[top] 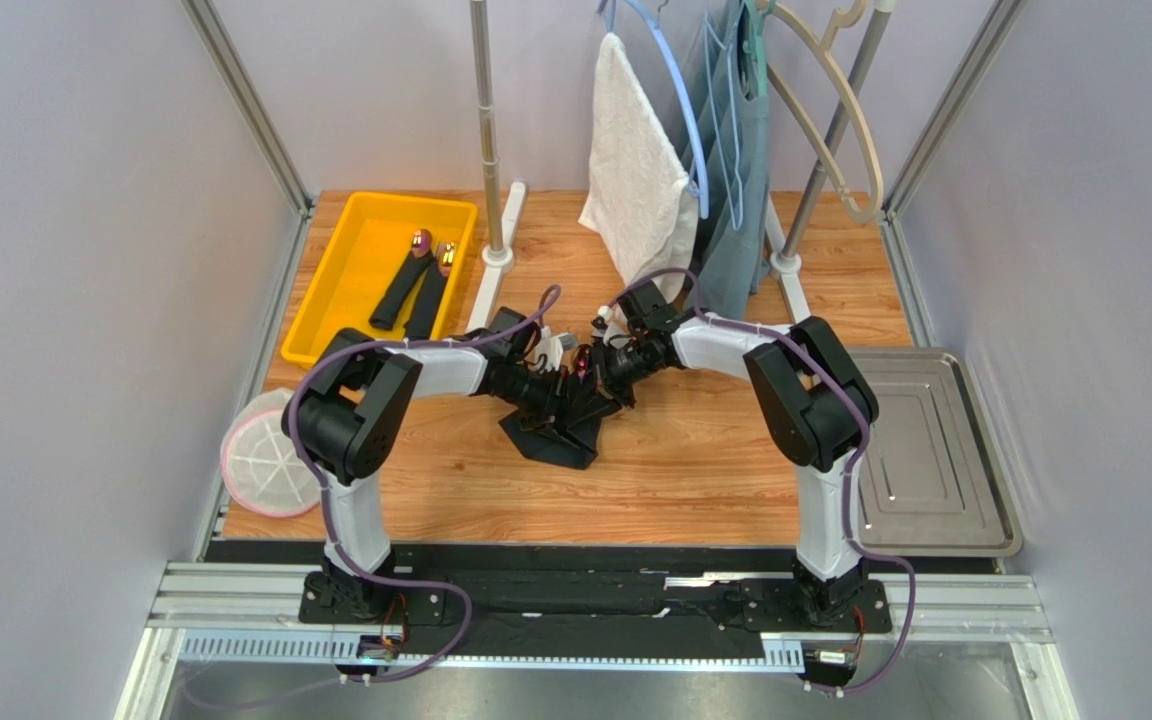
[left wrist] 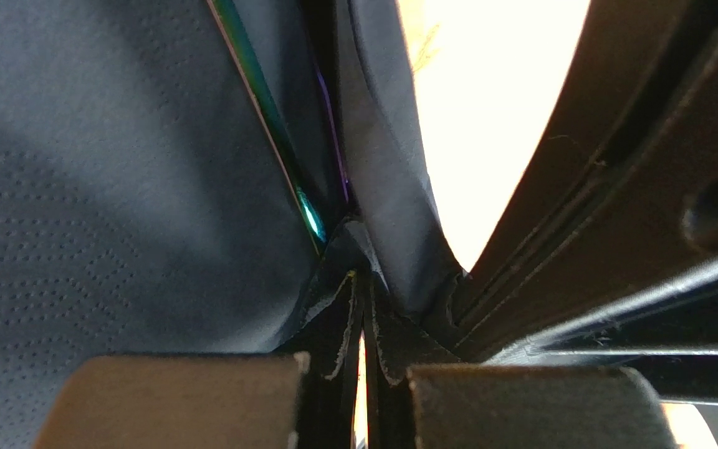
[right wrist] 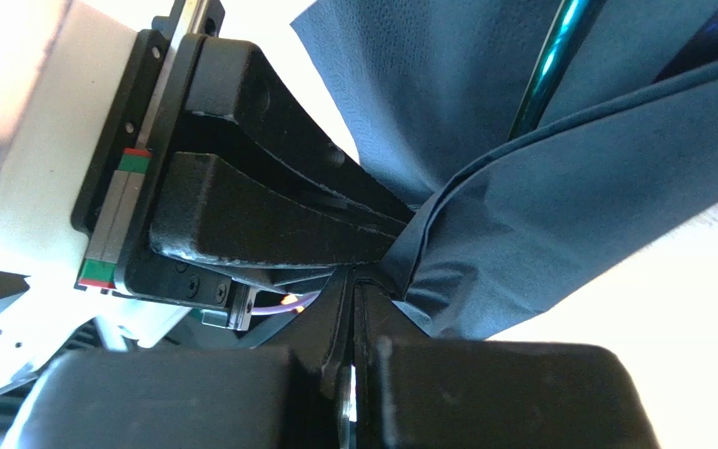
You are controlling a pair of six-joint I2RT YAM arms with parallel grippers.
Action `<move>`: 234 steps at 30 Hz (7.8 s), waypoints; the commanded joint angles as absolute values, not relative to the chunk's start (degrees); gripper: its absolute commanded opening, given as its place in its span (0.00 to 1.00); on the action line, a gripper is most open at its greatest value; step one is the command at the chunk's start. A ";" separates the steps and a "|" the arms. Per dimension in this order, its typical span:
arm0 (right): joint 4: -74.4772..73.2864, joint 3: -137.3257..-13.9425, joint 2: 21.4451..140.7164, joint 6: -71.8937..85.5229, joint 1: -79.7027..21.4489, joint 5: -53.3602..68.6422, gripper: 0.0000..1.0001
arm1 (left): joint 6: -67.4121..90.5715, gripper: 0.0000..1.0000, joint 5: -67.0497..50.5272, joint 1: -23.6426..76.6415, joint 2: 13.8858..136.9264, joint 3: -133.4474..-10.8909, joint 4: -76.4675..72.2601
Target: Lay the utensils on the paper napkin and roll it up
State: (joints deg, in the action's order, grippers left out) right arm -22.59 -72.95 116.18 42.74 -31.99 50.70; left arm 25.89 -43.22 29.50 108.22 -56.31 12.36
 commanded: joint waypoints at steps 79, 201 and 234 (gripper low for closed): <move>-13.71 -77.96 125.07 50.89 -37.44 38.15 0.02 | 25.04 0.16 -52.11 16.52 89.12 -48.35 13.37; -45.27 -97.47 121.38 10.36 -36.65 31.22 0.13 | 36.65 0.00 -38.85 20.57 107.31 -49.66 8.35; -48.34 -98.17 130.08 3.08 -39.64 20.21 0.00 | 36.56 0.20 -45.88 21.80 98.88 -48.87 2.11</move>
